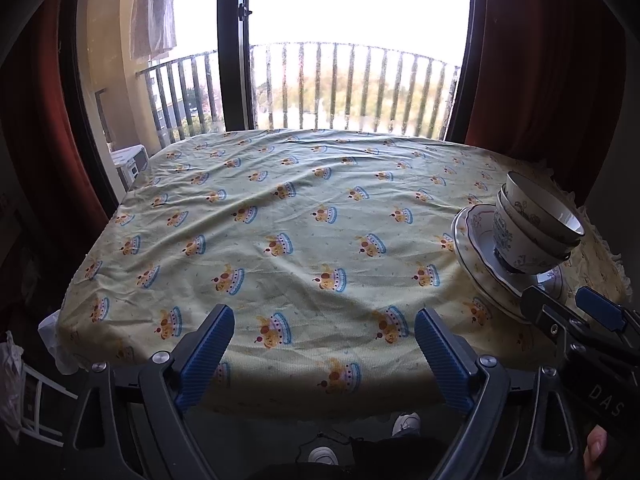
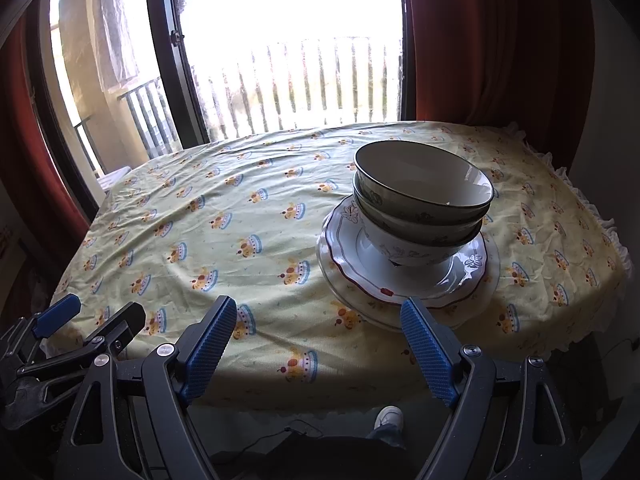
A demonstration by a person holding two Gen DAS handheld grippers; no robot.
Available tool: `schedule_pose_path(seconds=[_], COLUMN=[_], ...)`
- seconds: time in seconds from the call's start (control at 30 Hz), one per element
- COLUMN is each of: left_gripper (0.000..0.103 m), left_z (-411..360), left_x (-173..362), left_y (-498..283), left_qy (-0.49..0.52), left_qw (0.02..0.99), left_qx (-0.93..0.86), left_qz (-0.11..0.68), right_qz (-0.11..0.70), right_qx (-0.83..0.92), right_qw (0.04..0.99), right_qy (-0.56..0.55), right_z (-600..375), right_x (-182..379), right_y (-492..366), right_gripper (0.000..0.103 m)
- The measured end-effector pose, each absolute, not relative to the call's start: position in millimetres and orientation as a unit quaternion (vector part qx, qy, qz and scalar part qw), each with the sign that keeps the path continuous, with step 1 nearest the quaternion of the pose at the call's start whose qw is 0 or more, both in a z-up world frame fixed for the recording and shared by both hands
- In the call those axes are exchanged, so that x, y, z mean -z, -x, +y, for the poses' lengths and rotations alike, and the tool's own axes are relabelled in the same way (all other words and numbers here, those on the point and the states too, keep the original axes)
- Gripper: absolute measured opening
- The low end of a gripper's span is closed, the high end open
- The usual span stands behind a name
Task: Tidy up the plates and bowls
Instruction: 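Open both grippers off the bowls and pull both tools back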
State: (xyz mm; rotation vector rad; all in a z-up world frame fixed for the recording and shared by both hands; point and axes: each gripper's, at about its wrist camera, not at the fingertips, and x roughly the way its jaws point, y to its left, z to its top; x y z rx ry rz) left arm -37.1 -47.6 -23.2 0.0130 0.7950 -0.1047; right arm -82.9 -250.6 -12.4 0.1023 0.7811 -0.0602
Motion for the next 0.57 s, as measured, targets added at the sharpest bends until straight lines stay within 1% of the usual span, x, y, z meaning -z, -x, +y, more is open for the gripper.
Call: schedule_pose_path(seconds=[0.57], left_gripper=[0.093], left_z=[-44.6], left_x=[24.7], left_y=[33.9], left_qy=[-0.011], left_qw=[0.92], left_qx=[0.058], left_qz=[0.387], right_qz=[0.387], right_qx=[0.041], right_qw=[0.92], right_qy=[-0.055], right_z=[-250.0], right_x=[16.0], right_y=[80.5], right_gripper=[0.086])
